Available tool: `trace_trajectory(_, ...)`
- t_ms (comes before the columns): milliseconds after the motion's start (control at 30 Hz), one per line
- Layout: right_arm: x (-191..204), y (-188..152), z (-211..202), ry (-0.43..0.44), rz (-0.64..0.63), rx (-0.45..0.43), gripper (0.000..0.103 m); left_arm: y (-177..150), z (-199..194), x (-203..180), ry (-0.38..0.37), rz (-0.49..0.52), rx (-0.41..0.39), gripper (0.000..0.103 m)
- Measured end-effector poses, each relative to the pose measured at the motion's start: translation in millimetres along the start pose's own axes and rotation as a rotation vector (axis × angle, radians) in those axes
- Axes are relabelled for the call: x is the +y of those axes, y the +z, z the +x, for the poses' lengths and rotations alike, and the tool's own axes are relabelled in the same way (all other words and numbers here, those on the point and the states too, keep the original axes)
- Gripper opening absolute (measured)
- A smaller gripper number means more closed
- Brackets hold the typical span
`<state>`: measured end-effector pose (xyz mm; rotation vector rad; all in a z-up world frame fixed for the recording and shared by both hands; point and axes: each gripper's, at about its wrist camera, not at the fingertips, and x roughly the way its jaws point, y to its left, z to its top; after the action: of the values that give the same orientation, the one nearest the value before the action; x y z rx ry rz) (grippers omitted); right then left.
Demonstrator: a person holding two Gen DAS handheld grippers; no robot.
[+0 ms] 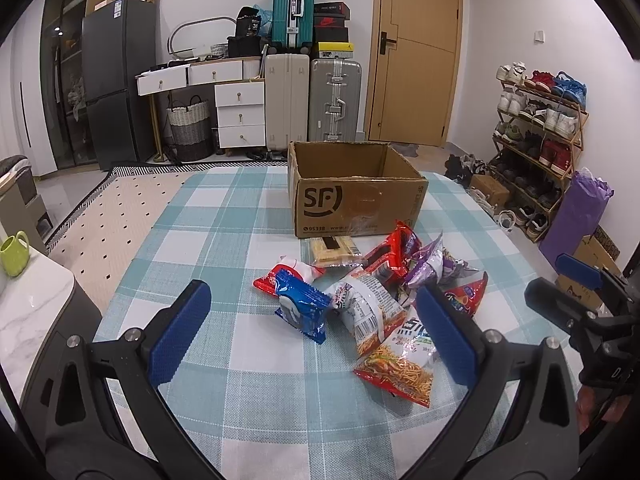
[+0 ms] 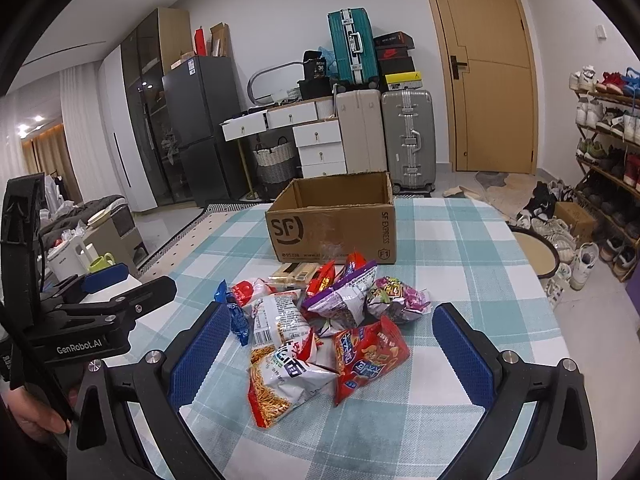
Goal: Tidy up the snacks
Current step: 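Grasp the red chip bag with the right gripper while the left tool approaches the pile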
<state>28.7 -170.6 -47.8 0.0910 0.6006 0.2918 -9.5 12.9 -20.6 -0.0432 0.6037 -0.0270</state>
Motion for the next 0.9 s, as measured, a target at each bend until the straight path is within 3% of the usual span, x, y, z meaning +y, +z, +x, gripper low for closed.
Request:
trace_trajectory(433,-21,-9,23,0.024,0.016,0.042,0.103,-6,34,2,-0.017,-0.006,0.047,0.102)
trace_trajectory(767,-42,-24,71,0.016,0.045,0.133,0.102,-20,73,4,-0.048,-0.003,0.104,0.102)
trace_trajectory(900,-49,-26,94,0.024,0.050,0.173,0.096,-26,88,7,-0.056,0.001,0.129,0.102)
